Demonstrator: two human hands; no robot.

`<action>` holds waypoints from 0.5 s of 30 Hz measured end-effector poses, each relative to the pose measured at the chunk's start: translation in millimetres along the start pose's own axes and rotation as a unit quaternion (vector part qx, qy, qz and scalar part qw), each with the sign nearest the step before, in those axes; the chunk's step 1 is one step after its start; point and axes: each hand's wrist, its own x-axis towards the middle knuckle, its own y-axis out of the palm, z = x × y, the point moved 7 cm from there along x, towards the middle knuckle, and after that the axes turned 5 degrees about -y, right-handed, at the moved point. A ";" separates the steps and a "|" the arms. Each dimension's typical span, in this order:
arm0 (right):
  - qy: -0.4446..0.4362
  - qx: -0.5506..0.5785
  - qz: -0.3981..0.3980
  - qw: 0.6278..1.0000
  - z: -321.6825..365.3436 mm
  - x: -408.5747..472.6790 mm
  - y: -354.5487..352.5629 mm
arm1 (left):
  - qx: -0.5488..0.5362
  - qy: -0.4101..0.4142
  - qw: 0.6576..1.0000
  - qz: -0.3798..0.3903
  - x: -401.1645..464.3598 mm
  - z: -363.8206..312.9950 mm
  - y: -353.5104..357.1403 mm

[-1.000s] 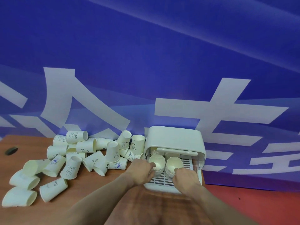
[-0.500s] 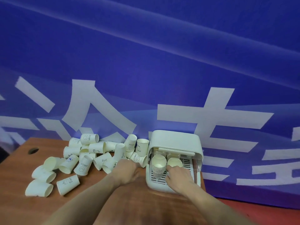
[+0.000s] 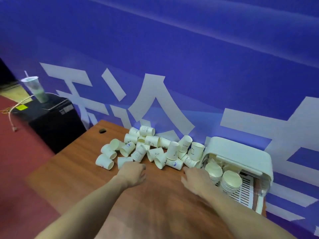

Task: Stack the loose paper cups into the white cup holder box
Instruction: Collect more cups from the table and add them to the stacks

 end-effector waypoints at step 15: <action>-0.084 -0.001 0.011 0.996 141.5 175.3 -4.1 | -0.062 -0.146 0.987 0.023 46.0 219.5 55.4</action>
